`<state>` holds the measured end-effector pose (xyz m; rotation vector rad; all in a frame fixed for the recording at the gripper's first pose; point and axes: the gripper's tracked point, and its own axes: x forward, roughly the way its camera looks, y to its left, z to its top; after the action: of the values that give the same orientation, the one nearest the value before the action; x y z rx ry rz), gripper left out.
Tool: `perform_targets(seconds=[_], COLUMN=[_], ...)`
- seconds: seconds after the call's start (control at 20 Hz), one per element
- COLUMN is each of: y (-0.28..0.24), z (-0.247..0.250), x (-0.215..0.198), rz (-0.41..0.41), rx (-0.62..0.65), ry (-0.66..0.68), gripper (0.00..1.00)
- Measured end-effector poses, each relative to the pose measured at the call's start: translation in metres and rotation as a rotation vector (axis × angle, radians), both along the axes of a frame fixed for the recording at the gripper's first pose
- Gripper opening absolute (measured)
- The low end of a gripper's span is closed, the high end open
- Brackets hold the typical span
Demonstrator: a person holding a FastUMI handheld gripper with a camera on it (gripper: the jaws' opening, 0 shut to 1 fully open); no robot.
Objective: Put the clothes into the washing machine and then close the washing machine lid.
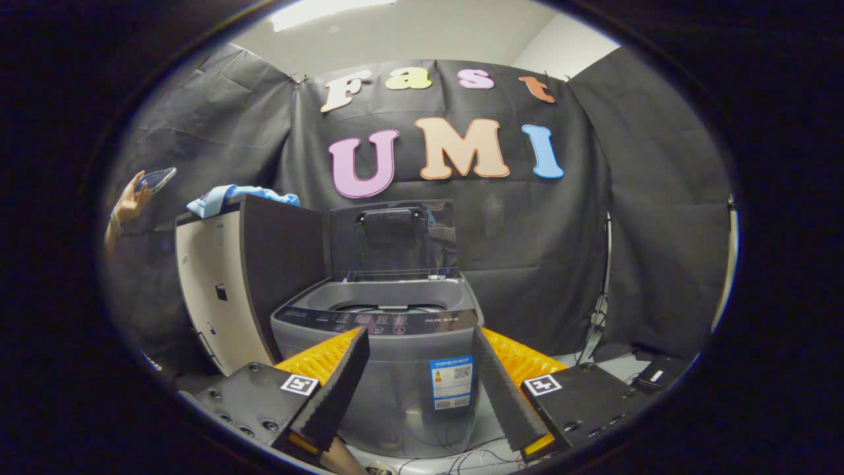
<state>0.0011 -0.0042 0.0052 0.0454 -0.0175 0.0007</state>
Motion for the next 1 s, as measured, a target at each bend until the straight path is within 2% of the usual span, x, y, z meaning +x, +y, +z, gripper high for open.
perform_targets(seconds=[0.2, 0.35, 0.45, 0.7, 0.8, 1.0], y=[0.018, 0.055, 0.088, 0.186, 0.225, 0.293], z=[0.052, 0.111, 0.149, 0.238, 0.262, 0.287], x=[0.024, 0.056, 0.078, 0.123, 0.137, 0.17], rz=[-0.002, 0.047, 0.11, 0.3, 0.367, 0.438], rx=[0.037, 0.066, 0.087, 0.043, 0.032, 0.014], ry=[-0.076, -0.11, -0.118, -0.223, -0.236, -0.195], gripper=[0.96, 0.96, 0.96, 0.96, 0.96, 0.96])
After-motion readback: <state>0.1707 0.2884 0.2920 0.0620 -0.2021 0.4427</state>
